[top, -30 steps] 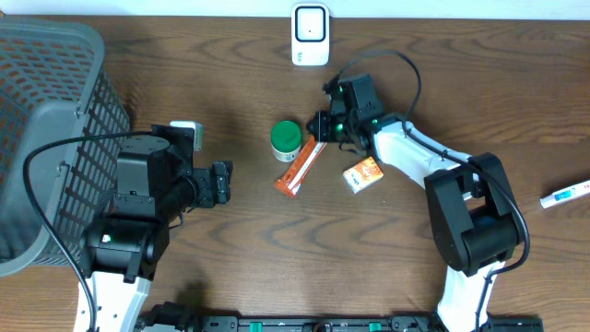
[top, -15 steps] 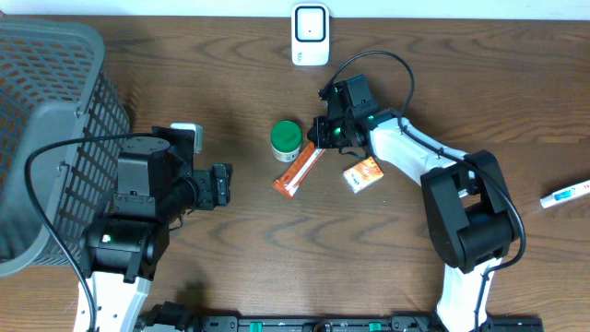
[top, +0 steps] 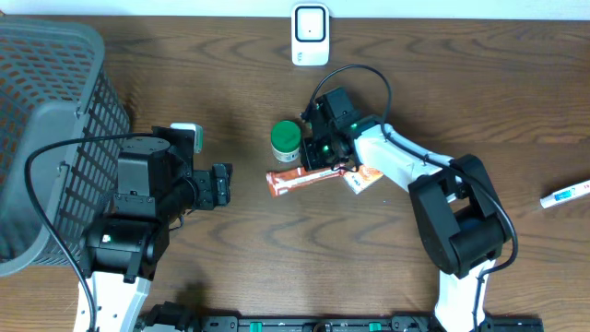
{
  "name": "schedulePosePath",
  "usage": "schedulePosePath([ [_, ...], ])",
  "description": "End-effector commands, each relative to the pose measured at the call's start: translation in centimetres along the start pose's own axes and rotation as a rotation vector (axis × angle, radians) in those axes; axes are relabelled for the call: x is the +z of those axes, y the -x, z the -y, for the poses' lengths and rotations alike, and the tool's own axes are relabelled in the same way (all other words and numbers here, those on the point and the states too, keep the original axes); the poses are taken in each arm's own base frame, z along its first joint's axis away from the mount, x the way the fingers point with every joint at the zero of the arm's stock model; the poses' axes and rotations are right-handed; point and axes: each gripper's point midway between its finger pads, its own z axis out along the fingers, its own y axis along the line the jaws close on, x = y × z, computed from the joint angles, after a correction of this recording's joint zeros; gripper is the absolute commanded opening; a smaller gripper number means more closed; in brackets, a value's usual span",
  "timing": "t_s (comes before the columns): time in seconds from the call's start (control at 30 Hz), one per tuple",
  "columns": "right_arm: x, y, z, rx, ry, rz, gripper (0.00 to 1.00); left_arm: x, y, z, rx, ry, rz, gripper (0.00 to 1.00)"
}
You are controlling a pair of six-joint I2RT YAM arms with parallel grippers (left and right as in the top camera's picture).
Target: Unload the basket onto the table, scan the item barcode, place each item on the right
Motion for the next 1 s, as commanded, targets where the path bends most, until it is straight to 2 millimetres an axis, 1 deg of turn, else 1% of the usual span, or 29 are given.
schedulePosePath([
  [0.0,0.6,-0.5,-1.1,-0.085,0.005,-0.019,0.02,0.0,-0.1,-0.4,-0.009,0.018,0.000,0.86],
  [0.1,0.9,-1.2,-1.9,-0.110,0.013,-0.037,0.02,0.0,-0.1,-0.4,-0.009,0.018,0.000,0.86],
  [0.23,1.3,-2.9,-3.0,-0.121,0.020,-0.093,0.01,0.0,-0.1,-0.4,-0.009,0.018,-0.001,0.86],
  [0.47,1.9,-6.8,-5.4,-0.196,0.023,-0.212,0.01,0.0,-0.1,-0.4,-0.009,0.018,-0.001,0.86],
  [0.57,2.0,-8.6,-6.0,-0.205,0.012,-0.272,0.01,0.0,-0.1,-0.4,-0.009,0.018,-0.001,0.86],
  [0.63,2.0,-9.5,-6.1,-0.213,-0.006,-0.298,0.01,0.0,-0.1,-0.4,-0.009,0.018,-0.001,0.86],
  [0.73,1.9,-9.7,-5.8,-0.217,-0.051,-0.298,0.01,0.0,-0.1,-0.4,-0.009,0.018,-0.001,0.86],
  [0.83,1.1,-9.4,-6.1,-0.220,-0.056,-0.284,0.01,0.0,-0.1,-0.4,-0.009,0.018,-0.001,0.86],
  [0.93,-0.2,-8.4,-6.1,-0.222,-0.092,-0.238,0.01,0.0,-0.1,-0.4,-0.009,0.018,-0.001,0.86],
  [0.97,-0.8,-7.9,-6.0,-0.221,-0.112,-0.212,0.04,0.0,-0.1,-0.4,-0.009,0.018,-0.001,0.86],
])
